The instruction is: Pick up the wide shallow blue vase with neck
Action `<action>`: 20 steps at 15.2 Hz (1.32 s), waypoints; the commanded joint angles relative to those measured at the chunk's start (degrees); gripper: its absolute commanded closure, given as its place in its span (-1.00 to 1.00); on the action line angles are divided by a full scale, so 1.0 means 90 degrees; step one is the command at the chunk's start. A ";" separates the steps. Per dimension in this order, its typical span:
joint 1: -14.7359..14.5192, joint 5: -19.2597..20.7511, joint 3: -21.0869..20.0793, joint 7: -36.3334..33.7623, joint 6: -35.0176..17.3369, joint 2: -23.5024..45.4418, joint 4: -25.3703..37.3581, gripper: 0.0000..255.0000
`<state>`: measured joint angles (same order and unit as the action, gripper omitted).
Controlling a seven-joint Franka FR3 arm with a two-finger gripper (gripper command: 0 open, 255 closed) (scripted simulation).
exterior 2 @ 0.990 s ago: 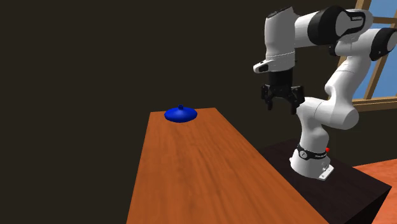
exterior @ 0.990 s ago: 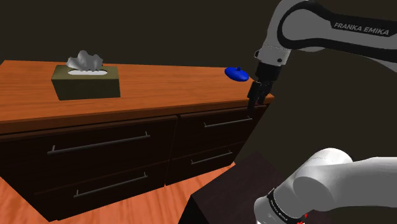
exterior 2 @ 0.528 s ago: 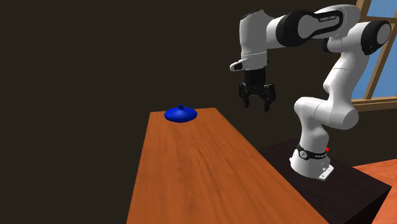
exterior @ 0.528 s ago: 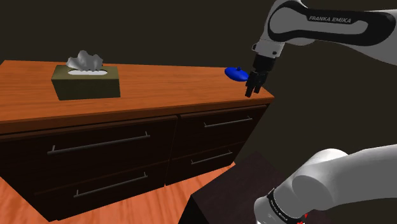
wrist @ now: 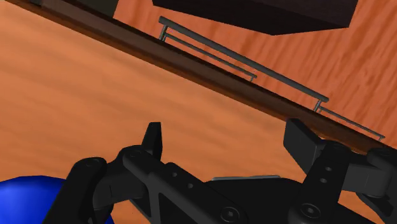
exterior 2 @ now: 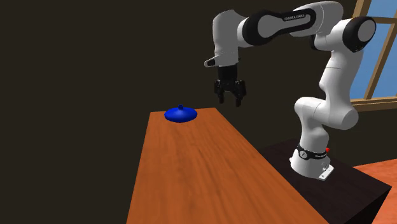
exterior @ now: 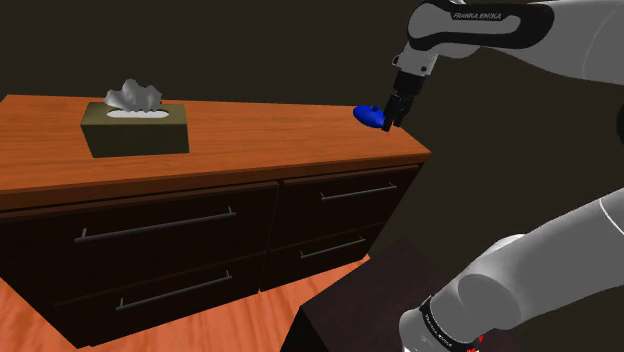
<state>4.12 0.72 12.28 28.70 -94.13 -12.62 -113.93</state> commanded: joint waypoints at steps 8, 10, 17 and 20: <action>0.0308 -0.0482 0.0475 0.1193 0.0168 0.2046 0.2430 -1.00; 0.0440 -0.0653 0.0535 0.1437 0.0314 0.2566 0.3129 -1.00; 0.1145 -0.1305 0.0548 0.2026 0.1251 0.4608 0.6219 -1.00; 0.1078 -0.1265 0.0549 0.2046 0.0906 0.4470 0.5735 -1.00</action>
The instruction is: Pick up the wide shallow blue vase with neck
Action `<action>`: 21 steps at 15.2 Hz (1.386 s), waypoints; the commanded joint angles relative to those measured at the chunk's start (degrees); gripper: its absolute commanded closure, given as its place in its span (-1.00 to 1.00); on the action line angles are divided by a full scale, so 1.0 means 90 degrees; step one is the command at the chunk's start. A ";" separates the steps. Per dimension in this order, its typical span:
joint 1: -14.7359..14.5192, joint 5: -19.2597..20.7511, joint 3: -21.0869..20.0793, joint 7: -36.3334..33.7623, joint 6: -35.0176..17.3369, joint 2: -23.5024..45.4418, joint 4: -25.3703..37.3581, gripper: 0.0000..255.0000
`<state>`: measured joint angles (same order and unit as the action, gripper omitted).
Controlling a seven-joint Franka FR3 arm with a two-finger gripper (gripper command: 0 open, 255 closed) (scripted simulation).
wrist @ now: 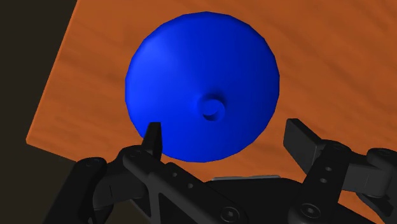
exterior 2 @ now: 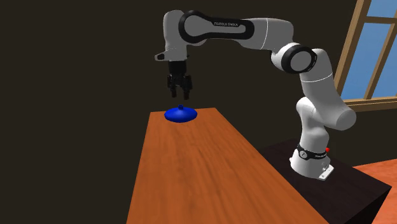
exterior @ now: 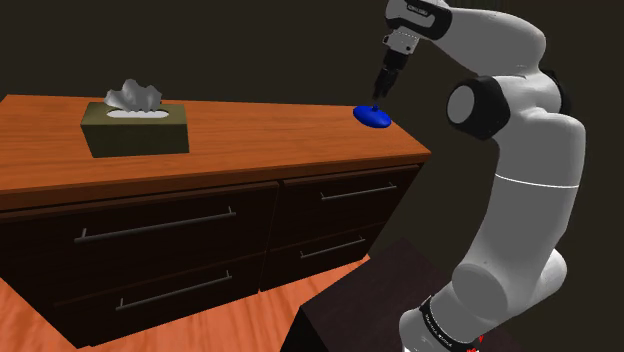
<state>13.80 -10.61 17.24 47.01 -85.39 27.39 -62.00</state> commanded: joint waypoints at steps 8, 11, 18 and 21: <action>-0.0078 0.0031 0.0003 0.0043 -0.0539 -0.0127 -0.0662 1.00; -0.0080 0.0033 0.0003 0.0043 -0.0543 -0.0132 -0.0670 1.00; -0.0047 0.0016 0.0001 0.0028 -0.0340 -0.0063 -0.0398 1.00; 0.0010 -0.0011 -0.0003 0.0009 -0.0019 0.0041 0.0029 1.00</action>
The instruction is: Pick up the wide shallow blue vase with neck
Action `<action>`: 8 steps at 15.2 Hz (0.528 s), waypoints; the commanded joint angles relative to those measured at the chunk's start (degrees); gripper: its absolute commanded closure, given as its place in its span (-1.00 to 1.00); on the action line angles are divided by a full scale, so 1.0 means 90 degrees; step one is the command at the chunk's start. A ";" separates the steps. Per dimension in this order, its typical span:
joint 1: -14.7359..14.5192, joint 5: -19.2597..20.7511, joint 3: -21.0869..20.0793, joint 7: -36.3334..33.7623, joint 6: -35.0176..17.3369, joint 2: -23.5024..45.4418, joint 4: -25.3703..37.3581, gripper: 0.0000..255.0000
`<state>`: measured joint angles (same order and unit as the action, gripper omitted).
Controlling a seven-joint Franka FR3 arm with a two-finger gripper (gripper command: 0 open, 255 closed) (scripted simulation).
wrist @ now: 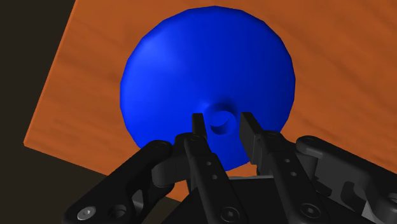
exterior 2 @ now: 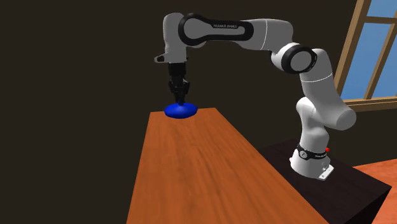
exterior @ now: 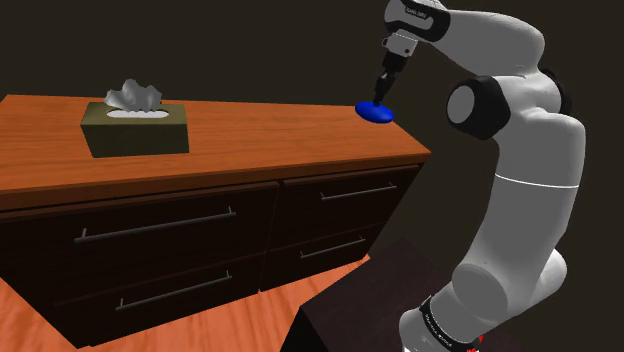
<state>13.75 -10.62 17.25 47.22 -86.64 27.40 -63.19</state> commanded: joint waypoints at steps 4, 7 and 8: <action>0.0119 -0.0066 -0.0015 -0.0045 0.0596 0.0245 0.0843 1.00; 0.0230 -0.0130 -0.0033 -0.0076 0.1013 0.0476 0.1495 1.00; 0.0278 -0.0157 -0.0043 -0.0090 0.1172 0.0577 0.1758 1.00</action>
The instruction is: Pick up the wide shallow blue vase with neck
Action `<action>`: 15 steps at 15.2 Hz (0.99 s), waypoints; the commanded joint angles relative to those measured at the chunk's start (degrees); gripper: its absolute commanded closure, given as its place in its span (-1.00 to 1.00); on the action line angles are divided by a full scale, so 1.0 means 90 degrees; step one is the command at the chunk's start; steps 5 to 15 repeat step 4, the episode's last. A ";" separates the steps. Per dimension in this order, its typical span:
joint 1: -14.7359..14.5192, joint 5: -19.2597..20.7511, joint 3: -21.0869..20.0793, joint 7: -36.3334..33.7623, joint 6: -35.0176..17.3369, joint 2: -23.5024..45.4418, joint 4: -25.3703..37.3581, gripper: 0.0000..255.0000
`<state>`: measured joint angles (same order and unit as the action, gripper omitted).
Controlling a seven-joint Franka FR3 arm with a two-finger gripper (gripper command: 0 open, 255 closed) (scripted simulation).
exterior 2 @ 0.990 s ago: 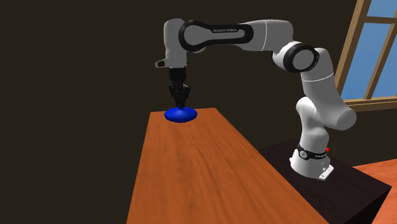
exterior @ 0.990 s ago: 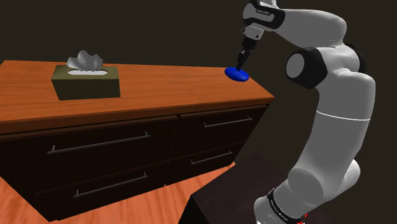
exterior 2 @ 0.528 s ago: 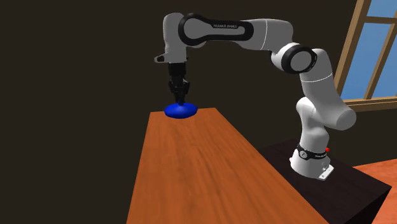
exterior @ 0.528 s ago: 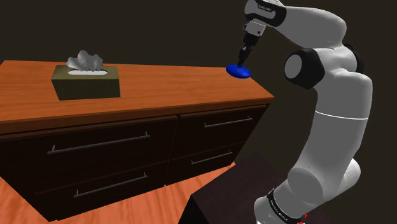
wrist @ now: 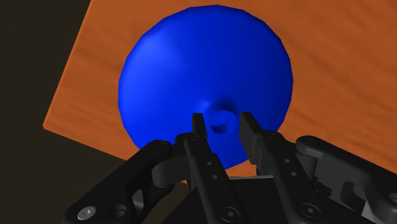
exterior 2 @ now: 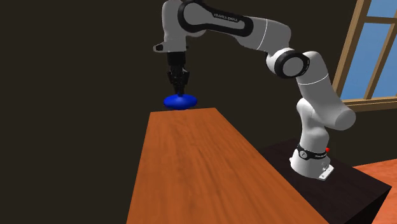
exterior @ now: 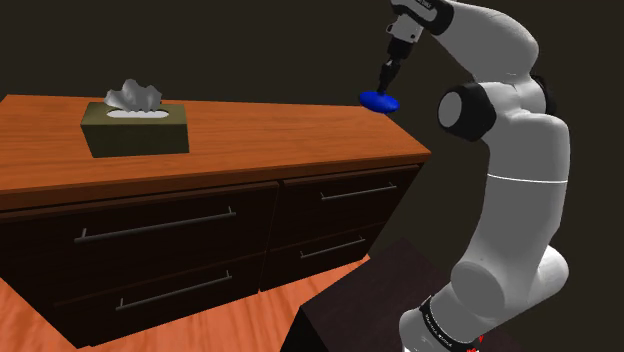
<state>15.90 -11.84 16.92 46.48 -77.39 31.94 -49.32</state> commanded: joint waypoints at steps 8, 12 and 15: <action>0.0179 -0.0099 -0.0043 -0.0051 0.0553 0.0374 0.0937 1.00; 0.0179 -0.0099 -0.0043 -0.0051 0.0553 0.0374 0.0937 1.00; 0.0179 -0.0099 -0.0043 -0.0051 0.0553 0.0374 0.0937 1.00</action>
